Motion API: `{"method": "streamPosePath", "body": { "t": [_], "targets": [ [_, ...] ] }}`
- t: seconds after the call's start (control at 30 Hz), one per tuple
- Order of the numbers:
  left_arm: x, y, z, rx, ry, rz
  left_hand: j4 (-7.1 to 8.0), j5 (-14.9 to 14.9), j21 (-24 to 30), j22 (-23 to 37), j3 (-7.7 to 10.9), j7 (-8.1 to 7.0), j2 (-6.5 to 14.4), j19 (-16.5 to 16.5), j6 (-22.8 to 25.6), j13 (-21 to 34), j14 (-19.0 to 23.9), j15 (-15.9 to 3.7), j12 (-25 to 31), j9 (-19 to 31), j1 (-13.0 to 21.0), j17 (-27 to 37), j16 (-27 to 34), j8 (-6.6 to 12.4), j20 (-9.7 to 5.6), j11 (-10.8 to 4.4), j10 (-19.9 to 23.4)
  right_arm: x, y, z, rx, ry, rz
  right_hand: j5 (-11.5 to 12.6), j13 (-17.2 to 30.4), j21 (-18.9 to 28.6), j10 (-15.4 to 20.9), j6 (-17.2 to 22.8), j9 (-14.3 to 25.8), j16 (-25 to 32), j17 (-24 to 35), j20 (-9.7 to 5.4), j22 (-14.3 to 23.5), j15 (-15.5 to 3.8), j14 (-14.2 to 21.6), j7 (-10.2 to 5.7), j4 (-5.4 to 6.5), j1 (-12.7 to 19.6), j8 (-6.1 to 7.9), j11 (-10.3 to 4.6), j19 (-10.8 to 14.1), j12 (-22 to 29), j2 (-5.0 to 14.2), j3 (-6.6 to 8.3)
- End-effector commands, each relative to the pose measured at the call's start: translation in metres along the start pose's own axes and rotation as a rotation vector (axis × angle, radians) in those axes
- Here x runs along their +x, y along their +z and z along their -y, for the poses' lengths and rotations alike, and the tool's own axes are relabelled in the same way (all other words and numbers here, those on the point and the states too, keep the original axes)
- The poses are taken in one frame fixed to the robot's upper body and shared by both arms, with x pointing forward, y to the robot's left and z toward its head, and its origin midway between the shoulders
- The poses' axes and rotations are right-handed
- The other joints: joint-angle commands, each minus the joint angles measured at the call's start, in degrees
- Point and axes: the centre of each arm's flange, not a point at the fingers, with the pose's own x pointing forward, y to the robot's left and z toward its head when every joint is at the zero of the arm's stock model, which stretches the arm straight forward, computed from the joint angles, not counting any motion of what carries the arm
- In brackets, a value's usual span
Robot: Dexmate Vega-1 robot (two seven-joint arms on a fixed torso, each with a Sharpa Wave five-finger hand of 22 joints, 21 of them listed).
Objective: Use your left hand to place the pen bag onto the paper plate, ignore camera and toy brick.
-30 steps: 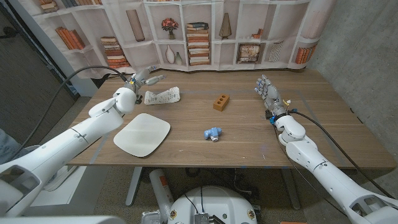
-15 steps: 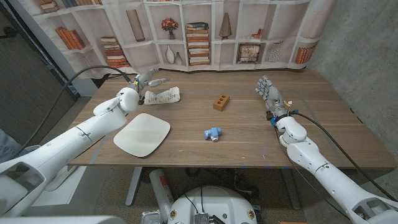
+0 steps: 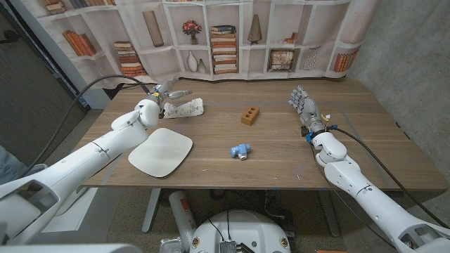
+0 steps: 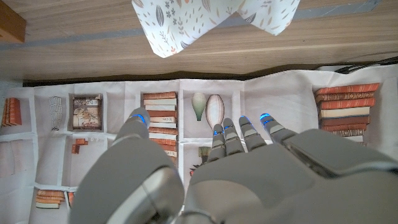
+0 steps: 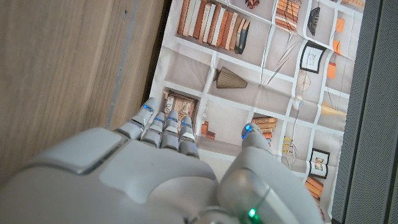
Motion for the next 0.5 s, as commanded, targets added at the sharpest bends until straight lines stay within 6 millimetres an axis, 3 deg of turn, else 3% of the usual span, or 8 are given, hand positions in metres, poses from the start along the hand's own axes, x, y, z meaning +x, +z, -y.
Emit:
{"method": "streamPosePath", "body": {
  "t": [0.03,0.5],
  "targets": [
    [0.012,-0.004,0.007,0.005,-0.014,-0.027,-0.46,0.41,-0.1,0.18,0.09,0.1,-0.08,0.37,0.44,0.06,0.64,0.04,0.34,0.17,0.85,0.11,0.15,0.26,-0.11,-0.01,0.66,0.0,-0.001,-0.001,0.002,-0.008,0.002,-0.22,0.14,-0.37,0.57,0.4,0.32,0.16,0.08,-2.26,0.35,0.11,0.44,0.05,0.19,0.5,-0.02,0.0,0.38,-0.03,0.36,-0.17],
    [0.026,-0.002,0.019,0.036,-0.081,-0.038,-1.27,0.74,-0.54,0.21,-0.48,-0.1,-0.25,0.55,0.11,0.1,0.18,0.6,-0.18,0.2,1.85,0.13,-0.18,0.0,0.2,0.0,-0.42,0.002,0.0,-0.003,-0.007,-0.016,0.002,-0.24,0.14,-0.89,0.69,0.62,0.32,0.03,0.1,-1.95,0.37,0.31,0.38,-0.02,0.15,0.46,0.04,0.1,0.1,-0.07,0.41,-0.25]
  ]
}}
